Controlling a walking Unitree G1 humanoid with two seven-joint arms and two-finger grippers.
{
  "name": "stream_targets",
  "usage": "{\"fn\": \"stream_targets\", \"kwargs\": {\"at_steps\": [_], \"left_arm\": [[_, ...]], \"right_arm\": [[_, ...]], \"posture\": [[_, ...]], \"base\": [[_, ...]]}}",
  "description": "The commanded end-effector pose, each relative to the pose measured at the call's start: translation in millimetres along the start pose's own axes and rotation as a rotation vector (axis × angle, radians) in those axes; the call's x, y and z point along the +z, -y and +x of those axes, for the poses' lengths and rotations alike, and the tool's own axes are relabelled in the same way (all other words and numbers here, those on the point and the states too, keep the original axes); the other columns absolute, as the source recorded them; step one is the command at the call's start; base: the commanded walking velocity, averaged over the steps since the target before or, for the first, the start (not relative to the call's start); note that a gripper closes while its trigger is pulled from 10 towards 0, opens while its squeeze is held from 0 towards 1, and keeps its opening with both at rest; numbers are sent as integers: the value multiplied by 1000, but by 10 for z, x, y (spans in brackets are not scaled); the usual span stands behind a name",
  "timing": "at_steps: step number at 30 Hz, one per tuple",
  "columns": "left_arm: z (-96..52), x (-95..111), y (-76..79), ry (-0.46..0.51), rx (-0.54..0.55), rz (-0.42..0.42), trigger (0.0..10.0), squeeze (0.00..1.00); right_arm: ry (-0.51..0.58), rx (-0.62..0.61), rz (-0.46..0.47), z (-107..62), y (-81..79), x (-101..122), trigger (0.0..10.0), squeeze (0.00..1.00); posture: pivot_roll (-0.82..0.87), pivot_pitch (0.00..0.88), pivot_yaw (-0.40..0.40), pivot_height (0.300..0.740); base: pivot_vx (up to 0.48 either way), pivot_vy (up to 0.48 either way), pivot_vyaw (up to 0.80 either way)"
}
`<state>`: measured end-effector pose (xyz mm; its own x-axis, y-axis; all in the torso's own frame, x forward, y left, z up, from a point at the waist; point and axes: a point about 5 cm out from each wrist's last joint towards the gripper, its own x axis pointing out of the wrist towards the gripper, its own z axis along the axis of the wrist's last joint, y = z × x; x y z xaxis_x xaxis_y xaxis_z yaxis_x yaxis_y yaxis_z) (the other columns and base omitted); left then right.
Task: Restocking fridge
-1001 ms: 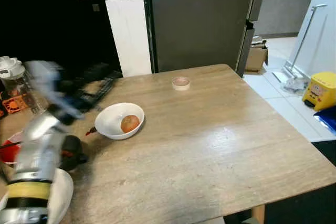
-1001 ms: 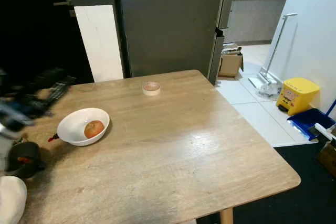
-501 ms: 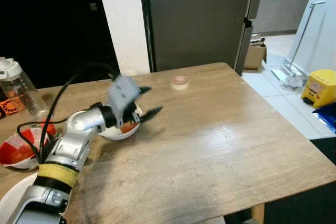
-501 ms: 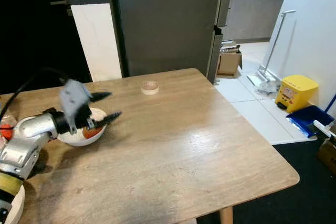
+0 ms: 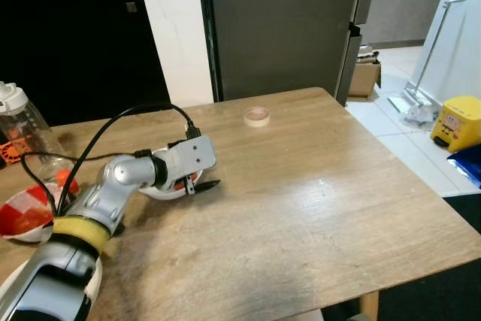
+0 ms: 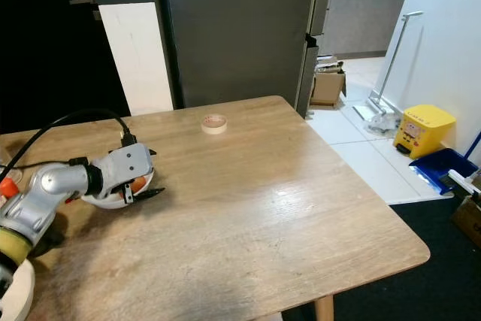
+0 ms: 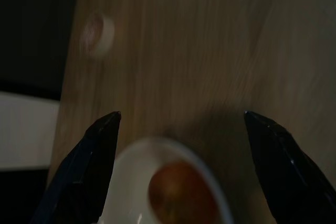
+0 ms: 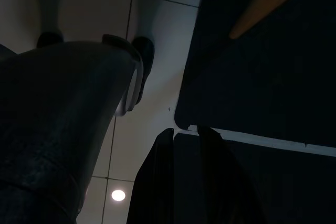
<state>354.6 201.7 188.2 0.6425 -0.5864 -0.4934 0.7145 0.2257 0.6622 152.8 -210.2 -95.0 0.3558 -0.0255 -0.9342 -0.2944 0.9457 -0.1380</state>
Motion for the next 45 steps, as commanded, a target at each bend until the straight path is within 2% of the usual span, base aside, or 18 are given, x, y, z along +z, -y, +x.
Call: {"fn": "stream_targets", "kwargs": {"at_steps": [1,4,5,16,21,23,24,28,33,41,42,45], "left_arm": [[-53,-144,32,-102,-52,31,10000,0],[-80,-255,50,-180,-93,32,10000,0],[-80,-255,50,-180,-93,32,10000,0],[-339,-526,-124,-372,-87,-10,10000,0],[-374,-571,-129,-412,-102,-10,10000,0],[-382,-586,-127,-426,-115,-7,10000,0],[-393,-604,-115,-461,-169,22,10000,0],[-393,-605,-113,-470,-188,36,10000,0],[-353,-580,-96,-494,-263,103,10000,0],[-211,-482,-69,-497,-338,214,10000,0],[-152,-444,-45,-495,-374,252,10000,0],[-115,-421,-25,-495,-402,276,10000,0]], "right_arm": [[-4,3,-5,3,-24,-6,10000,0],[-5,3,-4,4,-27,-6,10000,0],[-5,3,-4,4,-27,-6,10000,0],[-8,7,5,5,-38,-5,10000,0],[-8,7,5,5,-39,-5,10000,0],[-8,8,5,5,-39,-5,10000,0],[-8,8,5,5,-39,-5,10000,0],[-8,7,5,5,-39,-5,10000,0],[-10,6,5,5,-37,-12,10000,0],[-11,8,10,5,-39,-11,10000,0],[-13,10,10,5,-42,-15,10000,0],[-13,12,9,5,-43,-16,10000,0]], "posture": [[-104,0,33,740],[-104,0,36,740],[-104,0,36,740],[-102,0,41,740],[-102,0,41,740],[-102,0,41,740],[-102,0,41,740],[-102,0,41,740],[-99,0,39,740],[-96,0,43,740],[-91,0,42,740],[-91,0,42,740]], "base": [[0,0,0],[0,0,0],[0,0,0],[0,0,0],[0,0,0],[0,0,0],[0,0,0],[0,0,0],[0,0,0],[0,0,0],[0,0,0],[0,0,0]]}}
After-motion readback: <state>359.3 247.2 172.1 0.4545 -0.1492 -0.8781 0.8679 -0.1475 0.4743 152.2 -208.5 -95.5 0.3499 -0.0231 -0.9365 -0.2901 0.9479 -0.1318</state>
